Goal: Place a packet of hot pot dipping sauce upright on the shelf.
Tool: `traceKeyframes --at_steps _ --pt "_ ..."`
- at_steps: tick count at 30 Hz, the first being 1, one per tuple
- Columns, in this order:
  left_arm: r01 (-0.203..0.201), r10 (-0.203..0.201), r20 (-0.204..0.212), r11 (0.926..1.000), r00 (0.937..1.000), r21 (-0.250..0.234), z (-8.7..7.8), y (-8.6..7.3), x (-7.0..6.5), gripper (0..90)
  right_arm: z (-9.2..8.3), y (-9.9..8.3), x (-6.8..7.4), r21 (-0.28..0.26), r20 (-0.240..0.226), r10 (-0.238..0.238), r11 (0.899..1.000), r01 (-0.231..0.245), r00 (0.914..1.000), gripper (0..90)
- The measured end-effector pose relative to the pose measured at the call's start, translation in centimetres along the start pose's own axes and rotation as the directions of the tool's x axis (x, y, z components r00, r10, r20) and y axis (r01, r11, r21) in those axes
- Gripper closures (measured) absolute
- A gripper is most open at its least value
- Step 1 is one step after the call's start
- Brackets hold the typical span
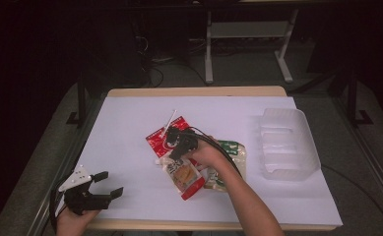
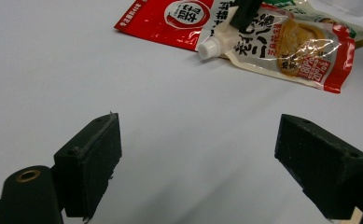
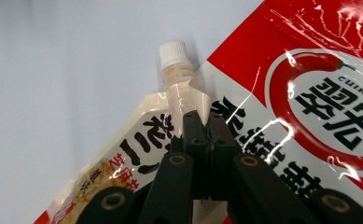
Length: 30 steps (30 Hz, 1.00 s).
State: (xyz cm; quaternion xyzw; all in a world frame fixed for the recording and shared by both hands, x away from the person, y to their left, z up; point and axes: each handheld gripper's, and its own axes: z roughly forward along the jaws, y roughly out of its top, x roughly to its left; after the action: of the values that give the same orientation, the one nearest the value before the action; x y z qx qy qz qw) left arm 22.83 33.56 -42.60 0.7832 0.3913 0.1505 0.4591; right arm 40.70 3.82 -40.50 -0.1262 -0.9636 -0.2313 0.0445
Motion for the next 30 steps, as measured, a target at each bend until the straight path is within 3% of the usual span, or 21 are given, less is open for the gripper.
traceKeyframes --at_steps 5,16,20,24,30 --pt "-0.006 0.006 0.001 1.0 1.0 0.006 0.0 0.0 0.0 14.5 -0.8 -0.4 -0.2 -0.035 -0.023 0.02 0.999 -0.021 0.9996 89.1" --pt "-0.006 0.006 -0.002 1.0 1.0 0.004 0.0 0.0 0.1 14.5 -4.1 -1.2 0.6 -0.132 -0.018 -0.014 0.991 0.011 0.9997 89.2" --pt "-0.004 0.004 -0.002 1.0 1.0 0.007 0.0 0.0 0.0 14.5 -5.7 -2.1 1.2 -0.196 -0.028 -0.01 0.981 0.004 0.9996 89.3" --pt "-0.019 0.019 -0.004 0.9997 0.9998 0.017 0.0 0.0 0.0 14.5 -6.8 -3.0 1.7 -0.227 -0.028 -0.001 0.974 -0.005 0.9996 89.4" --pt "-0.005 0.005 -0.003 0.9999 1.0 0.01 0.0 -0.1 0.0 14.5 -8.5 -4.2 2.3 -0.264 -0.032 0.003 0.964 -0.011 0.9995 89.5"
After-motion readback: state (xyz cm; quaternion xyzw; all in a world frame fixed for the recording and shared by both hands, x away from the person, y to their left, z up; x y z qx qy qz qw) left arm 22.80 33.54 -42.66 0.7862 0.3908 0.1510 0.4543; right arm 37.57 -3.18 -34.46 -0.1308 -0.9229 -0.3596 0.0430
